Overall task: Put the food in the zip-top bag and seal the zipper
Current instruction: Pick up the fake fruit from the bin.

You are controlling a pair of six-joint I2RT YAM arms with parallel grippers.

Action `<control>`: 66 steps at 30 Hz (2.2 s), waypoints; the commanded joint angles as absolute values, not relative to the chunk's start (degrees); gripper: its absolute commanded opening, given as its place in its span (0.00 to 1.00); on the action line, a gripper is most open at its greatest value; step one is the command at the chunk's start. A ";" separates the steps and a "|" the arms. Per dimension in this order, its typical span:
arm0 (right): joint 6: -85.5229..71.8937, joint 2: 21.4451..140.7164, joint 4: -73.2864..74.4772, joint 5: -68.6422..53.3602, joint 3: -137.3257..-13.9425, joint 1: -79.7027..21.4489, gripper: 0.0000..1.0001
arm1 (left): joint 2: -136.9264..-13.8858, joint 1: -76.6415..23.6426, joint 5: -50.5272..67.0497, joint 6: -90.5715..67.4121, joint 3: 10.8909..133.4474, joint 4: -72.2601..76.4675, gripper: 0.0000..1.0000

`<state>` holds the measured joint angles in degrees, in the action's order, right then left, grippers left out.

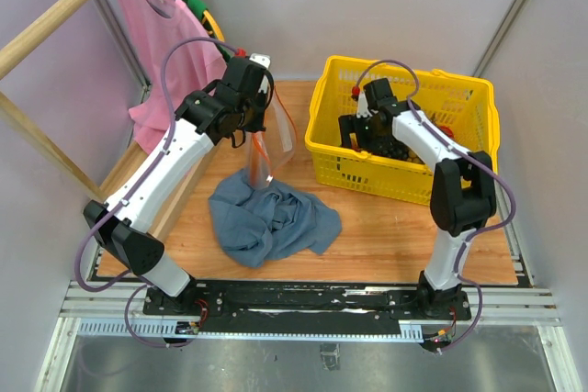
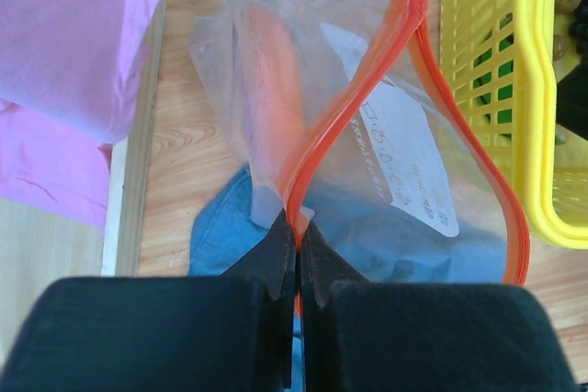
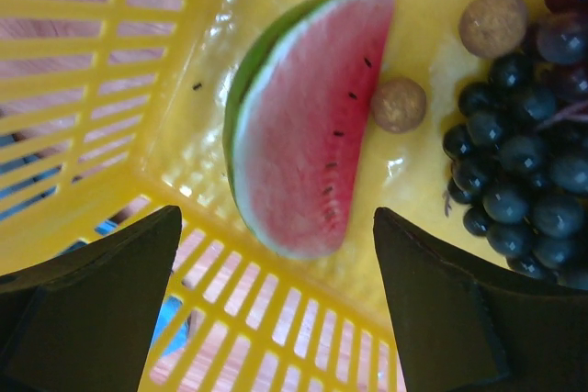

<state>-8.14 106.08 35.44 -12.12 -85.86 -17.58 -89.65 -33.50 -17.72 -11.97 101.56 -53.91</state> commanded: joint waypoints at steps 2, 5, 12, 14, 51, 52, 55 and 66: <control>-10.20 110.47 35.44 -12.86 -90.42 -19.65 0.87 | -89.72 -33.44 -17.05 -11.33 101.49 -51.41 0.00; -10.46 113.06 34.99 -11.58 -91.31 -19.86 0.88 | -89.58 -33.48 -16.83 -11.31 101.35 -51.29 0.00; -10.32 119.17 35.05 -10.42 -91.42 -19.87 0.93 | -89.27 -33.40 -16.53 -11.25 101.00 -51.10 0.00; -9.98 120.47 35.29 -10.15 -91.09 -19.86 0.94 | -89.29 -33.40 -16.45 -11.25 100.95 -51.07 0.00; -10.02 100.53 32.02 -6.14 -83.67 -19.87 0.25 | -87.23 -33.42 -14.36 -11.38 100.20 -49.96 0.00; -10.16 98.96 31.22 -6.30 -83.05 -19.86 0.24 | -87.14 -33.40 -14.20 -11.42 100.20 -49.88 0.00; -10.82 92.87 27.67 -7.17 -80.77 -19.91 0.22 | -86.76 -33.41 -13.47 -11.43 99.69 -49.50 0.00; -17.18 72.18 8.62 -12.58 -72.30 -20.58 0.15 | -86.12 -33.40 -13.04 -11.95 98.96 -48.56 0.00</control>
